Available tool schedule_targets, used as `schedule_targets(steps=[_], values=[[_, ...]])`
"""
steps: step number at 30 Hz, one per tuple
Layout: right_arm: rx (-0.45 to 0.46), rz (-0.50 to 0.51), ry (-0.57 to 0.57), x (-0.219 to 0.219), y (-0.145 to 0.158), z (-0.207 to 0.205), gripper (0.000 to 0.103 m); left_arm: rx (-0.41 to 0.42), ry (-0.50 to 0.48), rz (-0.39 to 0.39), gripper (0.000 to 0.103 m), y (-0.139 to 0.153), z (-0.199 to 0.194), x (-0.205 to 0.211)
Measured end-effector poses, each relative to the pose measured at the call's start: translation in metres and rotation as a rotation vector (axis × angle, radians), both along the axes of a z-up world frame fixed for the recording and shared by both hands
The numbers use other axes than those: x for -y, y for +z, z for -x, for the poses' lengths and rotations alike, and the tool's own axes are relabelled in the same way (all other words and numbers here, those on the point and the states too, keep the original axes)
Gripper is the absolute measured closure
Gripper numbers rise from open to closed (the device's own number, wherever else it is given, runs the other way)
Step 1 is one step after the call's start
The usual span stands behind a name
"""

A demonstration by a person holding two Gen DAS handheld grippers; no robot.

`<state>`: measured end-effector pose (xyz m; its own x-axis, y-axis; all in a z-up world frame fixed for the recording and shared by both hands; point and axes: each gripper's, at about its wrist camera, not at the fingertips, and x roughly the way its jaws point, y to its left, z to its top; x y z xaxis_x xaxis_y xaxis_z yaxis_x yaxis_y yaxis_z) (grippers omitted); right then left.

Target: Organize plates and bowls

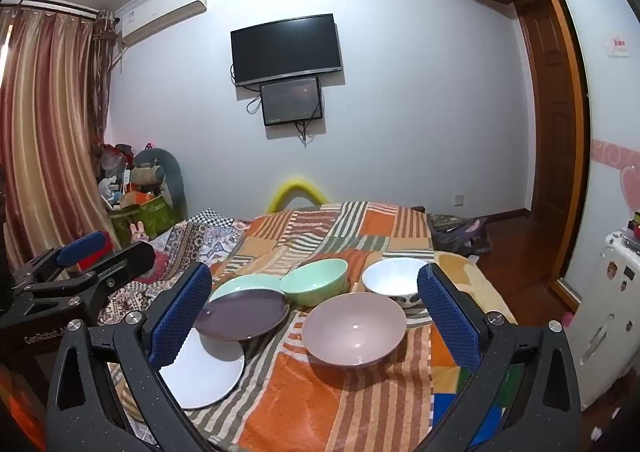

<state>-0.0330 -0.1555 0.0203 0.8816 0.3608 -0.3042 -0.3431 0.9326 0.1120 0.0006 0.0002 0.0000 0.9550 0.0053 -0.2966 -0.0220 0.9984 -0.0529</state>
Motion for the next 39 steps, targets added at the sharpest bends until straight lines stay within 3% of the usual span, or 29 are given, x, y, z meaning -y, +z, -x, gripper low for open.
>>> schedule_targets(steps=[9,39], values=[[0.030,-0.011,0.021,0.000,0.001,0.003,0.000,0.008,0.000,0.007,0.000,-0.008,0.000,0.003],[0.008,-0.019,0.020,0.003,0.000,0.000,0.000,0.016,0.006,-0.023,0.000,-0.003,-0.002,0.005]])
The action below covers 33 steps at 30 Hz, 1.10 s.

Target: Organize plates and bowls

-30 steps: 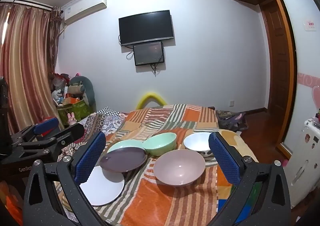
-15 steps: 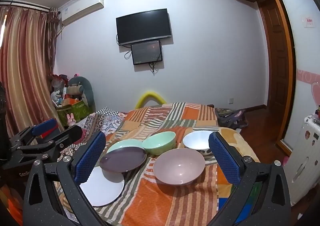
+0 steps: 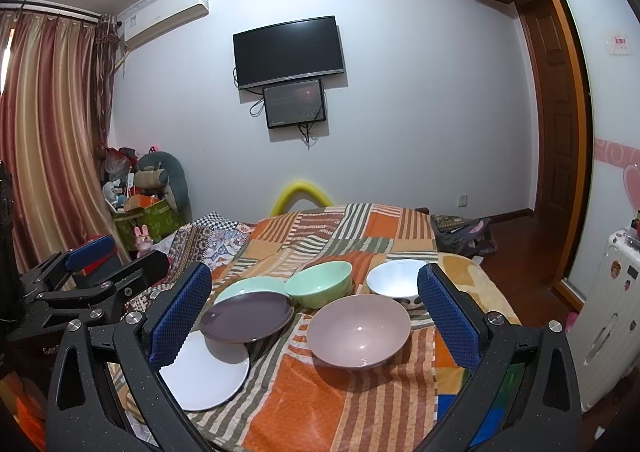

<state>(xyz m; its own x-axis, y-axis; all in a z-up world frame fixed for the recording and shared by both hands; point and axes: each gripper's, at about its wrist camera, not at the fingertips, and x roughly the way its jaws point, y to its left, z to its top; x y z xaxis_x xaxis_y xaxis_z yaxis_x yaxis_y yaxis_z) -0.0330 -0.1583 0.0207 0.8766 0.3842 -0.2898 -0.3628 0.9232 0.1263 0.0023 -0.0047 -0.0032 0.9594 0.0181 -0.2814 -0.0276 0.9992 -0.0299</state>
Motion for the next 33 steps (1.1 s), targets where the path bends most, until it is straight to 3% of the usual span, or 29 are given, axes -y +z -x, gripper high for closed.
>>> schedule_targets(steps=[33], values=[[-0.003,0.007,0.009,-0.0048,-0.0021,0.0021,0.000,-0.011,0.003,0.023,0.000,-0.0035,-0.0034,-0.0053]])
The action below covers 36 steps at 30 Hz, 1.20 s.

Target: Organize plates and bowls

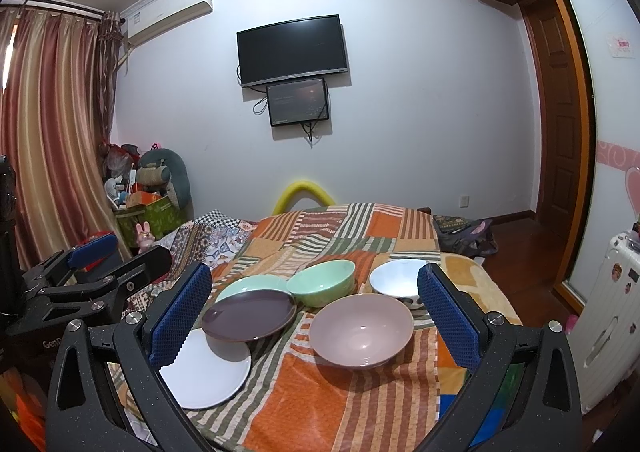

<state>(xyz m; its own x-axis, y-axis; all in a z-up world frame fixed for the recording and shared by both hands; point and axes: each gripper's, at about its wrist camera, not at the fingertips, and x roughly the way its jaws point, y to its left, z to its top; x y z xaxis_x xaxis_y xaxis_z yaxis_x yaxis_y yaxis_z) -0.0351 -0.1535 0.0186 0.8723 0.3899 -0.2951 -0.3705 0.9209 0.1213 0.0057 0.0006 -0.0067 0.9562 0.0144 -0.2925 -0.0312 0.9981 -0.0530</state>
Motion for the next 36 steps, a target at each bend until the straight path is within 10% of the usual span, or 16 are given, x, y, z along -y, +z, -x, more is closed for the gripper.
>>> schedule_targets(steps=[28,36], values=[[-0.192,0.034,0.092,-0.043,-0.047,-0.056,0.001,-0.198,0.109,0.021,0.003,-0.066,-0.059,-0.070],[-0.276,0.071,0.128,-0.065,-0.064,-0.088,0.023,-0.287,0.158,0.077,0.018,-0.090,-0.094,-0.123]])
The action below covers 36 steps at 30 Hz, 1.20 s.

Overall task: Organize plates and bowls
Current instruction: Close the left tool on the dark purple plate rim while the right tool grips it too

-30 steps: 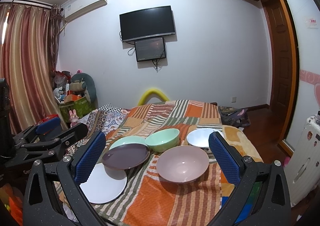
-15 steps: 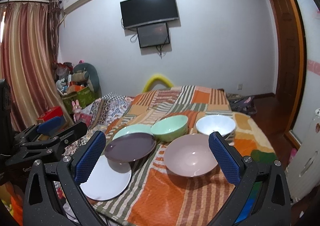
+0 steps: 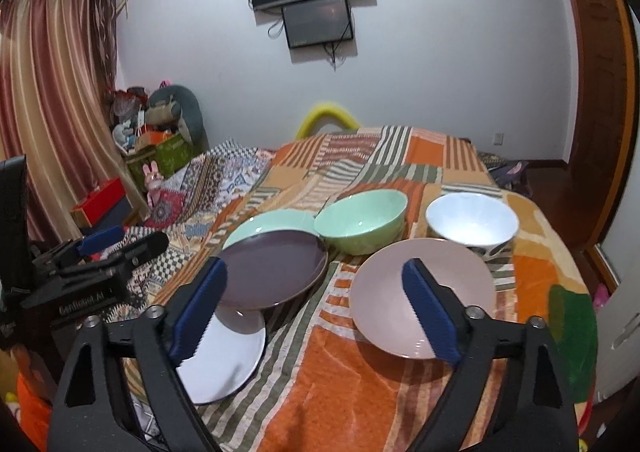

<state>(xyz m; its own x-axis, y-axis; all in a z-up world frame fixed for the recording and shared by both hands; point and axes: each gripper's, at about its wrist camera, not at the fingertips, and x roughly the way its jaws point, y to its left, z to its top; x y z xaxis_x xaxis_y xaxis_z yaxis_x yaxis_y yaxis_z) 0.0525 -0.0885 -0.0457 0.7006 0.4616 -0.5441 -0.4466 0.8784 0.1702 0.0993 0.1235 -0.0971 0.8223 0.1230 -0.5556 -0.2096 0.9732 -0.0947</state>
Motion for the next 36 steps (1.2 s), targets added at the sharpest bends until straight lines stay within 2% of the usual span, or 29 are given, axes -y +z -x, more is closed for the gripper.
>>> schedule_targets(steps=[6,10,14,18,25,36], values=[[-0.068,0.010,0.035,-0.019,-0.014,-0.021,0.039,-0.091,0.026,0.036,0.030,-0.024,-0.031,-0.044],[-0.099,0.030,0.053,-0.031,-0.024,-0.035,0.045,-0.162,0.010,0.068,0.039,-0.044,-0.052,-0.065],[-0.143,0.049,0.072,-0.043,-0.035,-0.050,0.050,-0.233,-0.006,0.136,0.052,-0.069,-0.073,-0.084],[-0.183,0.079,0.079,-0.053,-0.045,-0.067,0.057,-0.277,-0.019,0.172,0.058,-0.086,-0.088,-0.091],[-0.260,0.126,0.079,-0.067,-0.064,-0.093,0.070,-0.299,-0.045,0.189,0.062,-0.102,-0.101,-0.091],[-0.354,0.192,0.081,-0.081,-0.088,-0.114,0.072,-0.342,-0.071,0.235,0.075,-0.123,-0.115,-0.098]])
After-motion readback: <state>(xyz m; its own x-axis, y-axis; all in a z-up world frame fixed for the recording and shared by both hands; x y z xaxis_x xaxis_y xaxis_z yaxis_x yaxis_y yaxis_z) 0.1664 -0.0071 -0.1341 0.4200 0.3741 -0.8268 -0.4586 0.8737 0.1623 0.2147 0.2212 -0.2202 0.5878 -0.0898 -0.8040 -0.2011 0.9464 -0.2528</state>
